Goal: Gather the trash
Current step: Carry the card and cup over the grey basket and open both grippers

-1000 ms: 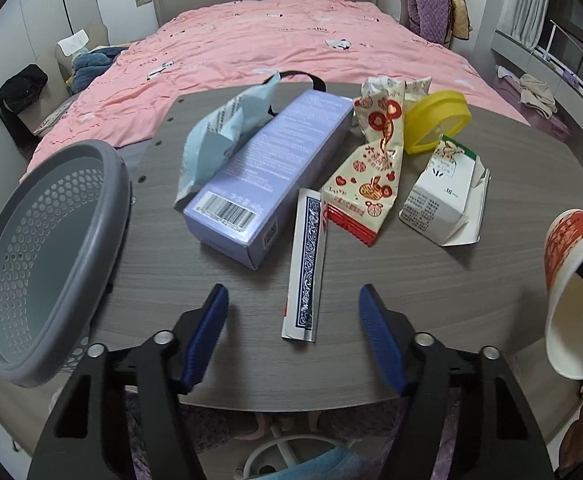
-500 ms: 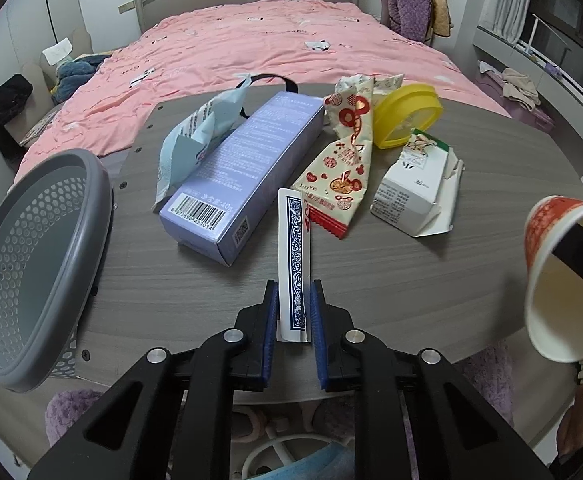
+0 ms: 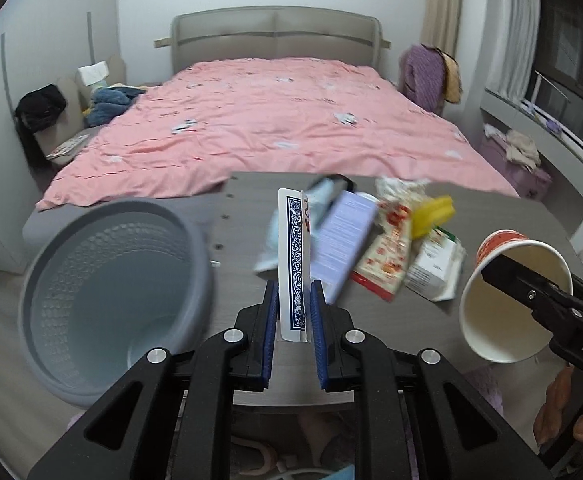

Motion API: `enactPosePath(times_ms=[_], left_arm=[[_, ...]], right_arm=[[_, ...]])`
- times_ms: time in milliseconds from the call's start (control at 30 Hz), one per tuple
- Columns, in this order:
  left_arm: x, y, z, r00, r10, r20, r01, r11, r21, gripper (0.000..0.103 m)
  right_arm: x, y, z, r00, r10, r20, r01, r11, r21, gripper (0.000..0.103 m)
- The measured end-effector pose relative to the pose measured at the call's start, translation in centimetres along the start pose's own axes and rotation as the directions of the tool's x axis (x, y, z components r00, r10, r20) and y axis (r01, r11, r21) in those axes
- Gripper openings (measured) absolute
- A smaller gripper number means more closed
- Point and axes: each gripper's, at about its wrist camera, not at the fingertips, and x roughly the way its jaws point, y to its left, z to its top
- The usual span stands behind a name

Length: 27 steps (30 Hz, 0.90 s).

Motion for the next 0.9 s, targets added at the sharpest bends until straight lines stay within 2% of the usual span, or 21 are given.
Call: enactPosePath(times_ms=[267, 467, 733, 900], left_arm=[[0.0, 8.7, 0.2, 0.993, 0.116, -0.005, -0.116, 0.988, -0.106, 0.016], [1.0, 13.7, -0.5, 0.986, 0.157, -0.049, -0.162, 0.976, -0.143, 0.016], [2.8, 18.8, -1.2, 0.978, 0.178, -0.11, -0.198, 0.959, -0.202, 0.016], [3.8, 21.0, -1.5, 0.973, 0.185, -0.139, -0.214, 0.948, -0.235, 0.016]], right_arm=[[5.3, 8.1, 2.5, 0.992, 0.116, -0.05, -0.121, 0.985, -0.12, 0.067], [9.8, 13.5, 3.2, 0.977, 0.175, -0.124, -0.195, 0.964, -0.182, 0.067], [15.0, 18.1, 3.0, 0.958, 0.182, -0.222, -0.234, 0.944, -0.232, 0.067], [17.3, 19.2, 2.7, 0.947, 0.168, -0.274, -0.237, 0.941, -0.242, 0.067]])
